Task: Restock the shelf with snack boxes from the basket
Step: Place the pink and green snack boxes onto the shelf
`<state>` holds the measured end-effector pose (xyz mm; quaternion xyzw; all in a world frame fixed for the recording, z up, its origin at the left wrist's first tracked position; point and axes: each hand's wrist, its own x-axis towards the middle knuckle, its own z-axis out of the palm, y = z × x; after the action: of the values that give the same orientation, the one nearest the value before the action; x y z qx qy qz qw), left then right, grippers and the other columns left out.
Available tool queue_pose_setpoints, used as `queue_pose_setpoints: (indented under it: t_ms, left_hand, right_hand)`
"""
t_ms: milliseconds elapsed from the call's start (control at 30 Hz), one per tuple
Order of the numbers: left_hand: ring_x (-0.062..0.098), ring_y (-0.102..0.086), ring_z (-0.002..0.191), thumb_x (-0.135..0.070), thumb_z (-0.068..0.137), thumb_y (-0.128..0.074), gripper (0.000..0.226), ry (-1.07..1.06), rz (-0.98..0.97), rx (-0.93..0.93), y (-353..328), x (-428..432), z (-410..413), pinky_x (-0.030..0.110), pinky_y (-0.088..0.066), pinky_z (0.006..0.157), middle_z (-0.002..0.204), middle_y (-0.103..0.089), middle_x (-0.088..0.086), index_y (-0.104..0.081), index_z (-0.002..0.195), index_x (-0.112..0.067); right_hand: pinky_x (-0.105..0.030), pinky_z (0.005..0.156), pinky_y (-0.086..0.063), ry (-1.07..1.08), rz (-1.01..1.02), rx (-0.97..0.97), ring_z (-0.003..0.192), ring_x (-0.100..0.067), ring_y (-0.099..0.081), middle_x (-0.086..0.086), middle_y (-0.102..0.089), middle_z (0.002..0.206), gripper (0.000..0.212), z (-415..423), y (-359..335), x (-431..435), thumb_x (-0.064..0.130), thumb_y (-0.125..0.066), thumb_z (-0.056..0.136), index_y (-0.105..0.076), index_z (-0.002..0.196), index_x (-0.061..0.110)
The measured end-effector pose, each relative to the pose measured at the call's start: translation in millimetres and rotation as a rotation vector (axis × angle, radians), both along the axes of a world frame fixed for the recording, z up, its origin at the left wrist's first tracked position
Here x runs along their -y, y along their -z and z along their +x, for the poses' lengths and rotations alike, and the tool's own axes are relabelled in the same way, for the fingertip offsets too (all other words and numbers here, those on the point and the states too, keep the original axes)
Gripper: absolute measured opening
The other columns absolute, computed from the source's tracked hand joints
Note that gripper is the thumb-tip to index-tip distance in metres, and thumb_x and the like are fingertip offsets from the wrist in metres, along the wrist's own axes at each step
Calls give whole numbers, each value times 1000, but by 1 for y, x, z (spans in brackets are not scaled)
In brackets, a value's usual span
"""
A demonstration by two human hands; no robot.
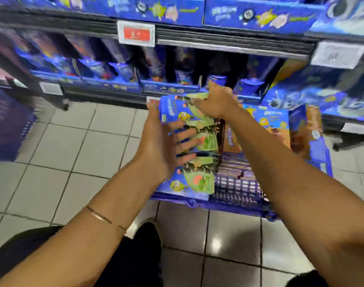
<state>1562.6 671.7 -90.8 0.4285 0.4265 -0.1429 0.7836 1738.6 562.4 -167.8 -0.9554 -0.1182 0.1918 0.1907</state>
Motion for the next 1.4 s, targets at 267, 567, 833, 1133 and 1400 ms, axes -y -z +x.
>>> queue_pose_setpoints:
  t_ms: [267,567,833,1133,1400]
  left_hand:
    - [31,-72,104,-84,98,-22,83,-51,-51,-2,23,30,-19,43,-50,88,126,-74,15,-63,121,-16]
    - [32,-68,118,-78,97,-44,80,-89,-10,67,8,40,-24,50,-52,97,129,-69,16,-58,139,-12]
    - [30,-74,117,-55,105,-52,53,-134,78,446,-16,21,-9,50,-59,102,128,-76,12,-68,135,-15]
    - [34,-75,101,-28,105,-63,25,-237,35,398,-8,15,-16,45,-63,82,123,-75,12,-67,125,-14]
    - [25,-80,78,-43,108,-55,31,-292,-39,366,-10,8,-28,40,-67,66,96,-83,5,-76,110,-20]
  right_hand:
    - [-44,95,-45,-61,131,194,112,-31,-59,-9,-67,116,66,-5,11,17,72,-72,73,-55,110,21]
    - [-27,75,-50,239,668,190,80,-9,-59,5,-63,89,25,-42,-26,49,25,-81,85,-72,104,13]
    - [-39,71,-59,249,1134,-58,79,-25,-71,-11,-74,87,20,-118,-72,45,25,-78,86,-72,100,12]
    - [-37,87,-51,279,803,-26,100,-21,-63,-6,-67,111,25,-103,-8,50,16,-67,94,-67,116,4]
    - [-48,81,-52,-336,282,105,99,-33,-60,-10,-67,107,36,-118,8,40,34,-75,84,-71,116,19]
